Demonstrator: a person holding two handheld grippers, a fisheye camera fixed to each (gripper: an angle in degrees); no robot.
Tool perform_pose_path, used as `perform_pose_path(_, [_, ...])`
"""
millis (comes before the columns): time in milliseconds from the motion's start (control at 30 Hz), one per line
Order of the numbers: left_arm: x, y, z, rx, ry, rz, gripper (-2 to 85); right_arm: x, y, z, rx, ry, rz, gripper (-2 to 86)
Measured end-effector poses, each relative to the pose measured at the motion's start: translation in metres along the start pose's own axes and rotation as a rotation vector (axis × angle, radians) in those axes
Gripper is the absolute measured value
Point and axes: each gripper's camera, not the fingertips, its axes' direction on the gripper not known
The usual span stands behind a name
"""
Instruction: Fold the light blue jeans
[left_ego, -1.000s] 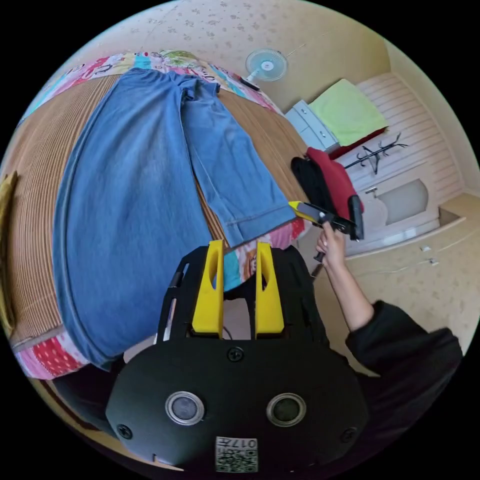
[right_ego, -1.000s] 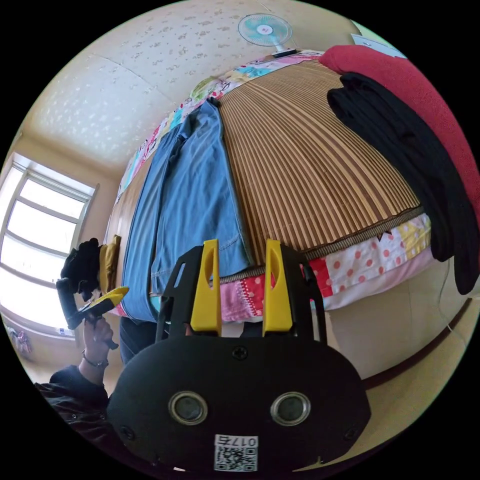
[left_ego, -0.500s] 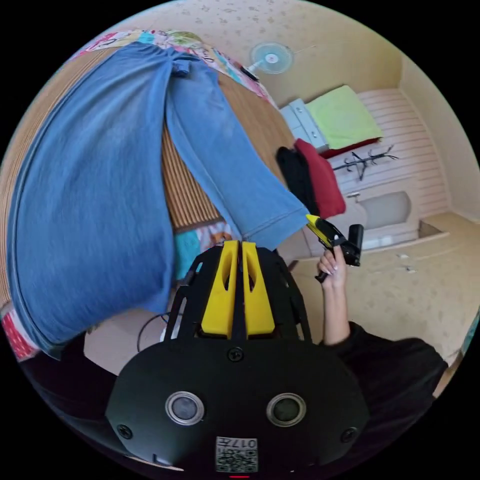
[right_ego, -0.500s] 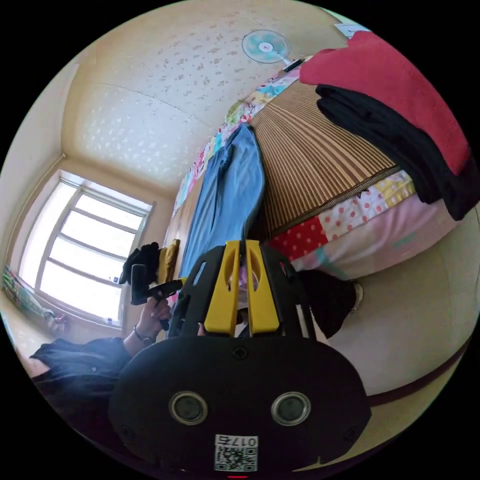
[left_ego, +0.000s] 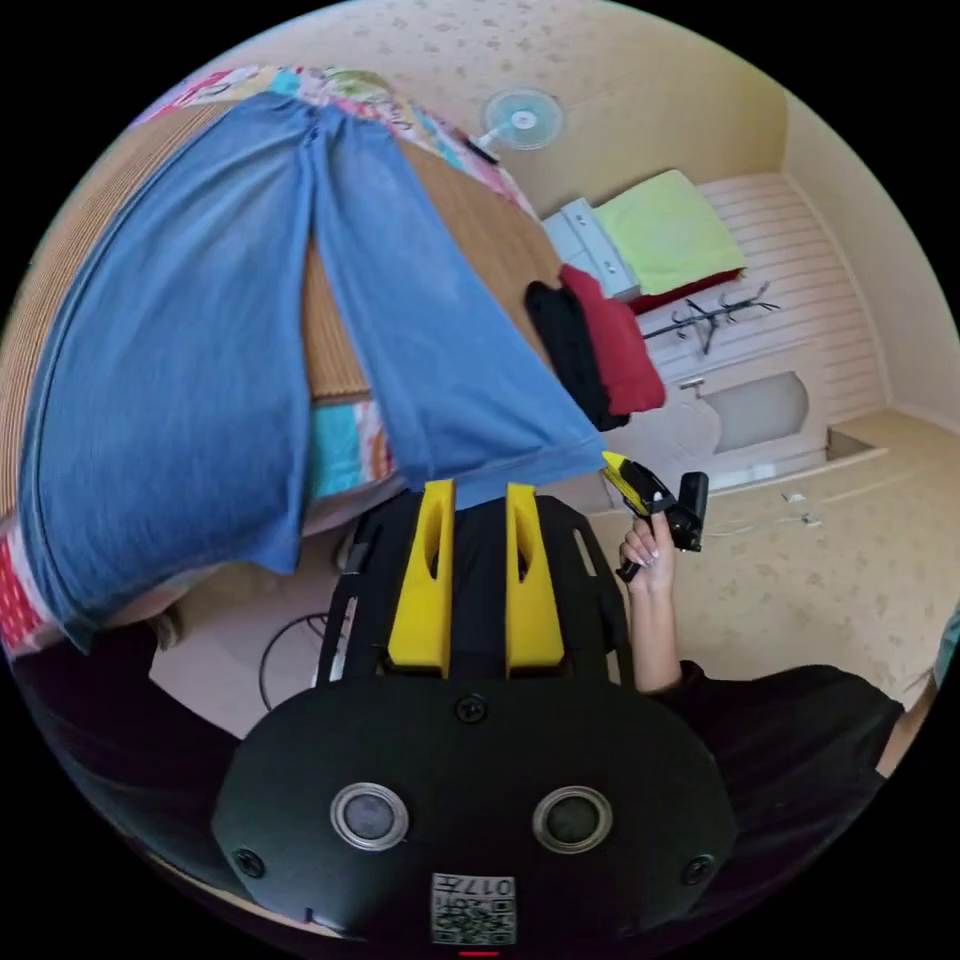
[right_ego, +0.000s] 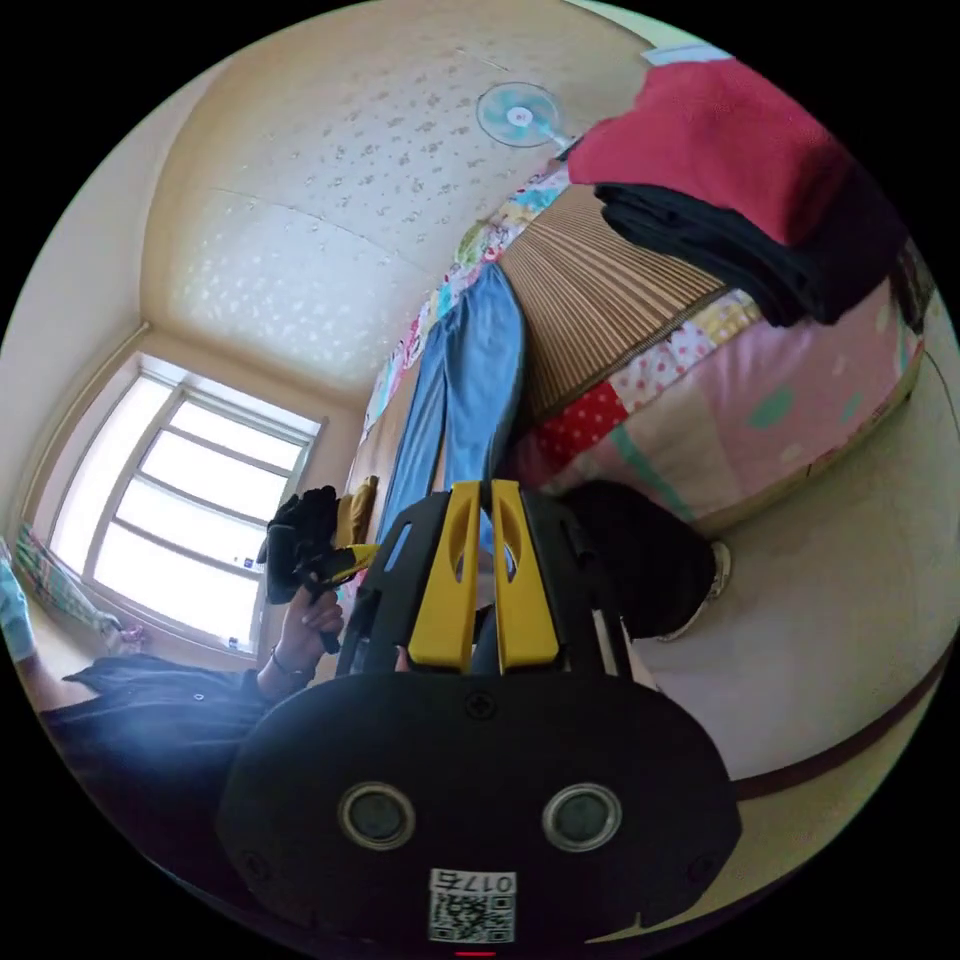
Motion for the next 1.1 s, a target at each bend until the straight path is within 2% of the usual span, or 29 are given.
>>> perform_pose_path(67, [0.029, -0.021, -0.013, -0.034, 0.097, 0.072, 12.0, -0.037, -0.002, -0.001, -0.01, 0.008, -0.094, 2.6])
perform_pose_path(167, [0.048, -0.049, -0.015, -0.14, 0.196, 0.041, 15.9, -0.101, -0.001, 0.012, -0.048, 0.079, -0.263, 2.6])
perform_pose_path(233, [0.052, -0.064, -0.017, -0.17, 0.232, 0.027, 17.9, -0.136, 0.002, 0.028, -0.092, 0.11, -0.343, 2.7])
perform_pose_path(333, [0.057, -0.08, -0.027, -0.179, 0.182, 0.035, 18.7, -0.183, 0.009, 0.062, -0.177, 0.127, -0.46, 2.7])
perform_pose_path(433, [0.048, -0.084, -0.037, -0.194, 0.133, 0.015, 15.0, -0.22, 0.022, 0.101, -0.253, 0.165, -0.58, 2.7])
perform_pose_path(500, [0.036, -0.079, -0.043, -0.192, 0.124, 0.008, 5.9, -0.236, 0.027, 0.125, -0.311, 0.168, -0.628, 2.7])
perform_pose_path(567, [0.022, -0.066, -0.058, -0.138, 0.119, 0.02, 0.4, -0.239, 0.023, 0.135, -0.367, 0.162, -0.629, 2.6])
perform_pose_path(667, [0.012, -0.056, -0.075, -0.12, 0.104, 0.059, -0.7, -0.237, -0.005, 0.128, -0.471, 0.064, -0.549, 2.6])
perform_pose_path(767, [0.004, -0.051, -0.095, -0.115, 0.134, 0.111, -0.9, -0.222, -0.057, 0.116, -0.501, -0.005, -0.491, 3.8])
perform_pose_path(867, [-0.009, -0.051, -0.111, -0.11, 0.188, 0.125, -0.9, -0.19, -0.14, 0.127, -0.468, 0.009, -0.408, 6.1])
perform_pose_path(1000, [-0.025, -0.053, -0.124, -0.121, 0.219, 0.125, -0.9, -0.13, -0.287, 0.202, -0.459, -0.045, -0.229, 12.5])
perform_pose_path(1100, [-0.038, -0.055, -0.133, -0.138, 0.291, 0.139, -0.9, -0.087, -0.387, 0.287, -0.445, -0.012, -0.133, 13.1])
